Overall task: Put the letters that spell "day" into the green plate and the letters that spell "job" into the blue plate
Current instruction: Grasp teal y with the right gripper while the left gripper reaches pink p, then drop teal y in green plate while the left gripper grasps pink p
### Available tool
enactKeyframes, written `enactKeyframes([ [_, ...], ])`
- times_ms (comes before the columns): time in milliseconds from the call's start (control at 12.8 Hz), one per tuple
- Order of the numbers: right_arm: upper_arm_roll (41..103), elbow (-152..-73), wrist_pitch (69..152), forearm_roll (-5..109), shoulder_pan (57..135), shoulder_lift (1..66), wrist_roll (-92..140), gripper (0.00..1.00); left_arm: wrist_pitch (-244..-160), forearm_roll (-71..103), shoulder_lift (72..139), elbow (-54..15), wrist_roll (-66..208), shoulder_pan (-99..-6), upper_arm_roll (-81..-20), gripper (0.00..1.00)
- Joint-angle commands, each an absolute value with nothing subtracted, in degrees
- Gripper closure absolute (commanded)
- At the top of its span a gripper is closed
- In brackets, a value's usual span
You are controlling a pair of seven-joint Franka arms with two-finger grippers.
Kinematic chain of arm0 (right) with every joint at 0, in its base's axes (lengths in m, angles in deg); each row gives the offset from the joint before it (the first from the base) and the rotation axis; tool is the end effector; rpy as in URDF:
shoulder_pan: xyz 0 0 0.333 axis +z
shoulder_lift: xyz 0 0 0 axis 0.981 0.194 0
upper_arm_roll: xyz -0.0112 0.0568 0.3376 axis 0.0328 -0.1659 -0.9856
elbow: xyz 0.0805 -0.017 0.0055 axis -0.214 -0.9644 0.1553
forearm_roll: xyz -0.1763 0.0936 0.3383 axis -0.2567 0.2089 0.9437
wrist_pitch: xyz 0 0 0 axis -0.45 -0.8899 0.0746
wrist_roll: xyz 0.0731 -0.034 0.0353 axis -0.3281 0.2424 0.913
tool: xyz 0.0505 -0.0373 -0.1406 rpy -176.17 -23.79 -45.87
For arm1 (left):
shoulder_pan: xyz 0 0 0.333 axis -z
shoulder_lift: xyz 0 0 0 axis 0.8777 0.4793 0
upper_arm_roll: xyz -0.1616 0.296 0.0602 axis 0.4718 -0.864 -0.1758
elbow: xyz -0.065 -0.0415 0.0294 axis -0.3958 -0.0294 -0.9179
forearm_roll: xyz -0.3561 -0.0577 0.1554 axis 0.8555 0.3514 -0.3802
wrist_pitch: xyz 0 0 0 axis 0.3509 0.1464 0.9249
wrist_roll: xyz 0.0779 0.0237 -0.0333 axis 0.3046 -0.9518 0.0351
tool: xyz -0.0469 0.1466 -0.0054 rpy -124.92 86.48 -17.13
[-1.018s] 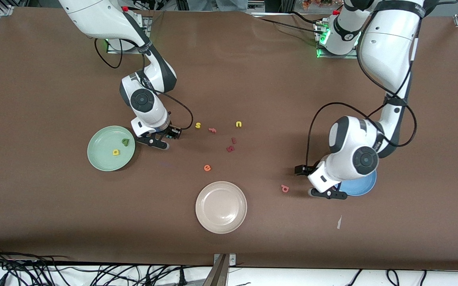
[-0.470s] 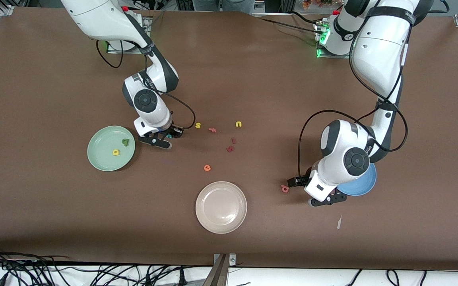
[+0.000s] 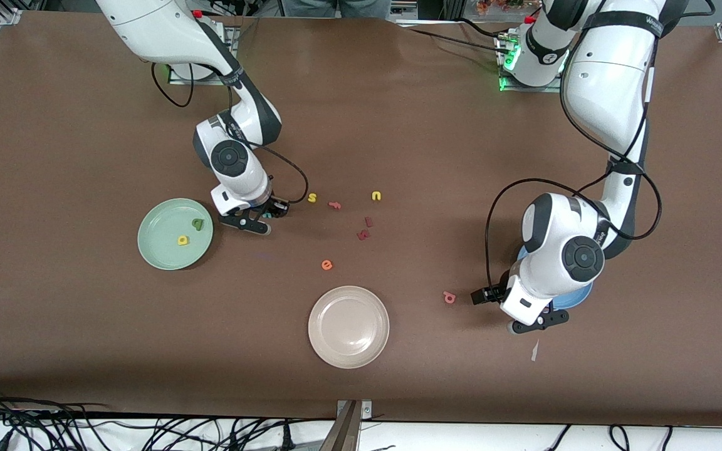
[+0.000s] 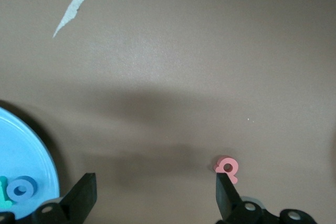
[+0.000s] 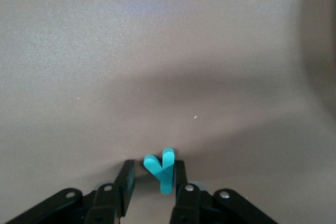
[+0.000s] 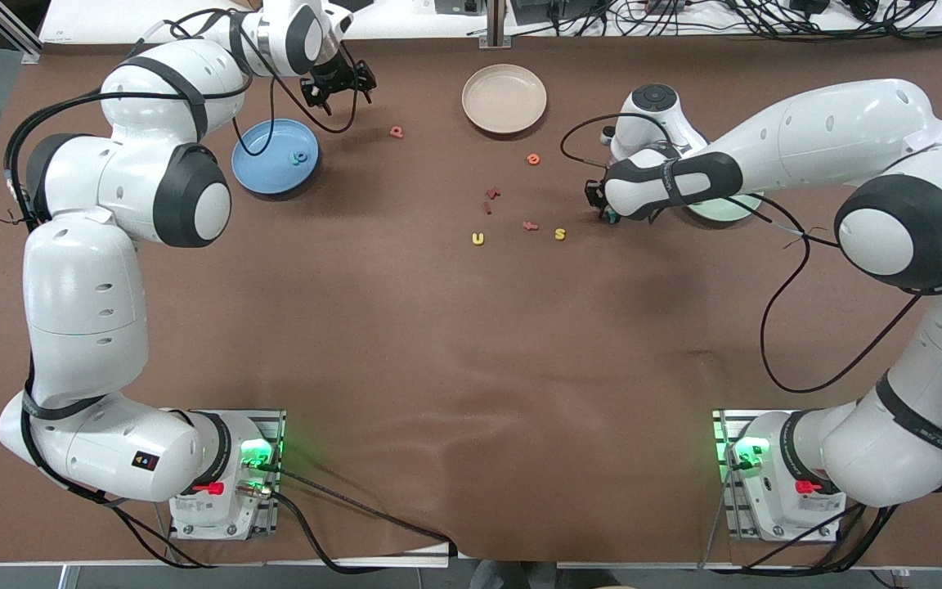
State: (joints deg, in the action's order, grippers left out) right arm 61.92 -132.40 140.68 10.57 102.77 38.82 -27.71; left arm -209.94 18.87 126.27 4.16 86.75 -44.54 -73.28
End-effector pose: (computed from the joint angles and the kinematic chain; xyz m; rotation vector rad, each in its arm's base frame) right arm 0.5198 0.2839 0.1525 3.0862 -0.4082 -0.0514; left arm 0.7439 -0.1912 0.2234 2.9960 0.3833 0.0124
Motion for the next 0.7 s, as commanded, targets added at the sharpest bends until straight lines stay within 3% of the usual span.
enactKeyframes([
  [0,62.56,-133.28,141.31,9.86,103.16,39.01,-27.36,0.72,-208.58,19.77,125.58,4.98,87.18,-44.22,-73.64,0.00],
  [392,62.56,-133.28,141.22,9.77,103.16,38.83,-27.35,0.81,-205.93,12.76,126.01,4.63,88.13,-44.40,-73.99,0.00],
  [627,62.56,-133.02,140.78,9.86,103.16,37.61,-25.61,0.83,-206.02,11.60,126.10,4.72,111.26,-43.35,-73.91,0.00],
])
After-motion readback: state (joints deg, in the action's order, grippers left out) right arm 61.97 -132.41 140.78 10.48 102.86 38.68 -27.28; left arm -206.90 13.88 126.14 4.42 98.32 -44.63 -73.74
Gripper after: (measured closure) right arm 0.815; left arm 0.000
